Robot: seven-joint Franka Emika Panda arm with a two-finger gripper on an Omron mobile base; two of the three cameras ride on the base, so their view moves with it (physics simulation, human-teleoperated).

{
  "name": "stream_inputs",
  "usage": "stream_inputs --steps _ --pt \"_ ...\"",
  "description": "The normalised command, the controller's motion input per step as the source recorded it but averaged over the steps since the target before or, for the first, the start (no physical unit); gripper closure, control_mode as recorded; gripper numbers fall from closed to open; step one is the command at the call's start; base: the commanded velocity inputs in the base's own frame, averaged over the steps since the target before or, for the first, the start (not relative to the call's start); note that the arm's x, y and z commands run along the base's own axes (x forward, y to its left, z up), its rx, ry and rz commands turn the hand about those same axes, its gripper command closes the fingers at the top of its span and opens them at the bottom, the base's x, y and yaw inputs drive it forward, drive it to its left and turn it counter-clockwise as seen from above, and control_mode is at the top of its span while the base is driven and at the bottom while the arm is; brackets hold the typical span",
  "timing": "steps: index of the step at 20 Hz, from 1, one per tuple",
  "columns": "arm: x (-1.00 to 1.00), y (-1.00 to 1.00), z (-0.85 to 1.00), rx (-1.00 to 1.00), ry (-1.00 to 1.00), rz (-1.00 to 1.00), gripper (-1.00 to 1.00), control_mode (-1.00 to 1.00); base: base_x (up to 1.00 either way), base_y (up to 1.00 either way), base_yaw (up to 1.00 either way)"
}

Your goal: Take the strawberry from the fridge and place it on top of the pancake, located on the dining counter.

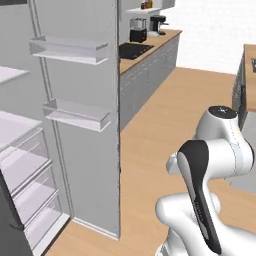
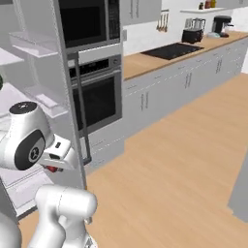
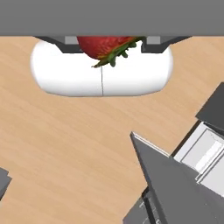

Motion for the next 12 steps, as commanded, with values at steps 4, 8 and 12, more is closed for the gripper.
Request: stream_inputs --steps 4,8,12 --pt "0.00 0.00 0.00 0.00 0.00 0.00 1.00 1.00 0.00 -1.00 -0.46" --pt "0.00 0.00 0.00 0.00 0.00 0.00 1.00 1.00 0.00 -1.00 -0.52" --pt "0.00 0.00 0.00 0.00 0.00 0.00 1.00 1.00 0.00 -1.00 -0.56"
